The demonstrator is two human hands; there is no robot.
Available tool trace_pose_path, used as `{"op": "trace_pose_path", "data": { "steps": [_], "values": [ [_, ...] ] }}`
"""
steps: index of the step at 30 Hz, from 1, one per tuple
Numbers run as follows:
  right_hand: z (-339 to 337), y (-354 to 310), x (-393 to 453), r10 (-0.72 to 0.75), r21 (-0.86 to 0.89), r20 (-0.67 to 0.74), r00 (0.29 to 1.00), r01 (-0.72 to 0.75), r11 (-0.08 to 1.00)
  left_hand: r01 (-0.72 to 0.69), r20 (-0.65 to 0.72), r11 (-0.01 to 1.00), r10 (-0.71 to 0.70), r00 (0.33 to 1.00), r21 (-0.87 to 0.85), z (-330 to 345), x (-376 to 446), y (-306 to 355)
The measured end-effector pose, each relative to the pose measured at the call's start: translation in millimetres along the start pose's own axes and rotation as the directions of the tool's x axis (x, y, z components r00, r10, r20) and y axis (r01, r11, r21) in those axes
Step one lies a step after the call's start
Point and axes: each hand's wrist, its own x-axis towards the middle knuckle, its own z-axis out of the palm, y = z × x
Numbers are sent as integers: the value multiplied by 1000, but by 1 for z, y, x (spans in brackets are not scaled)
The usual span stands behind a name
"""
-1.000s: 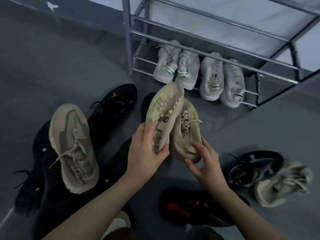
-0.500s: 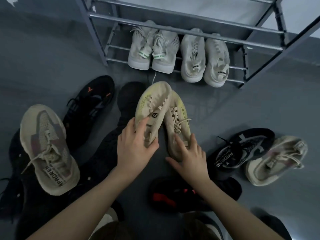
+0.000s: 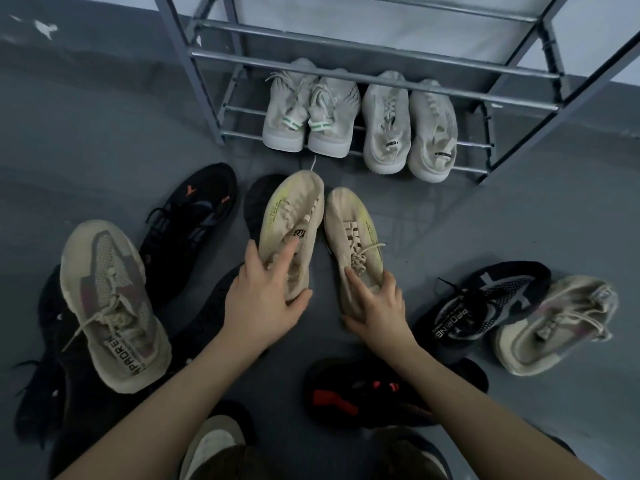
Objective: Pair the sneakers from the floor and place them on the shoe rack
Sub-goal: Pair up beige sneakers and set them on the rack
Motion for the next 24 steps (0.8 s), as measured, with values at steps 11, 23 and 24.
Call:
{"op": "trace_pose_path", "data": {
  "steps": [11,23,24],
  "values": [
    [-58,-33,-37,-73,228,-276,958,140,964,-64,-134,979,38,990,-192,-16,-5,-3],
    [-165,-79,-30,-156,142,-487,859,255,956,-268,-361,932,169,917,-243,-111,12,45],
    [-171,-82,-24,-158,125,-496,854,250,960,-270,-372,933,168,913,-240,-117,19,46]
  ]
}}
